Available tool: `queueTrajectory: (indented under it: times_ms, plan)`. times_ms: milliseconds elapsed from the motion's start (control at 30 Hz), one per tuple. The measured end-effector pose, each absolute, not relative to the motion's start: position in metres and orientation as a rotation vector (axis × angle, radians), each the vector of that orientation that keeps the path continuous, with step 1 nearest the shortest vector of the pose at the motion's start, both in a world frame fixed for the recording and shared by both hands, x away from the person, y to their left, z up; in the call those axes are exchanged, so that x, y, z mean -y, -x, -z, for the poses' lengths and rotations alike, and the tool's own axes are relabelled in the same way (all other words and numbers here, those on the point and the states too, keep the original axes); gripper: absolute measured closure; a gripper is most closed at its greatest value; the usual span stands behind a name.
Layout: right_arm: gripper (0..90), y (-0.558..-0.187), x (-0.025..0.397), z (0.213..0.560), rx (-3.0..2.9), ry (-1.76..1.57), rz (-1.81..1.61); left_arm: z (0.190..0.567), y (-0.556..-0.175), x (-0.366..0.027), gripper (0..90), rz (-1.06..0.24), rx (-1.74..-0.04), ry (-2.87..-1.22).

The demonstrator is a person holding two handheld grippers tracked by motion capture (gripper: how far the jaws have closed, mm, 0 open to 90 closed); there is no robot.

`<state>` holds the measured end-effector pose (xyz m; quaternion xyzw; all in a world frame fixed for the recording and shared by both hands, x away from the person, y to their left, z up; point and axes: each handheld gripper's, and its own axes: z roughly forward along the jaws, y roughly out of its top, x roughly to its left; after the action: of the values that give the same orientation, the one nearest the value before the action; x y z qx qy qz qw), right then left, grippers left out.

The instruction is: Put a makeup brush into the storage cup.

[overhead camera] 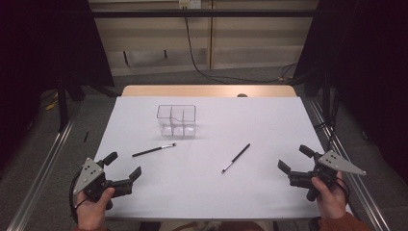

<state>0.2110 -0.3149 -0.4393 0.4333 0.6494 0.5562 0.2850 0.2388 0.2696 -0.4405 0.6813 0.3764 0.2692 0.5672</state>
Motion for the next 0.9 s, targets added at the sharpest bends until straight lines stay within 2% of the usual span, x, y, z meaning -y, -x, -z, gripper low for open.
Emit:
queueTrajectory:
  times_ms: [467,900]
  plan:
    - [0.0,-0.212,0.317,0.441,-1.759,-1.175,-1.491,0.44,-0.242,-0.269,1.5,-0.596,-0.892,-1.635]
    - [0.0,-0.208,0.314,0.438,-1.769,-1.152,-1.468,0.428,-0.245,-0.26,2.7,-0.556,-0.807,-1.694]
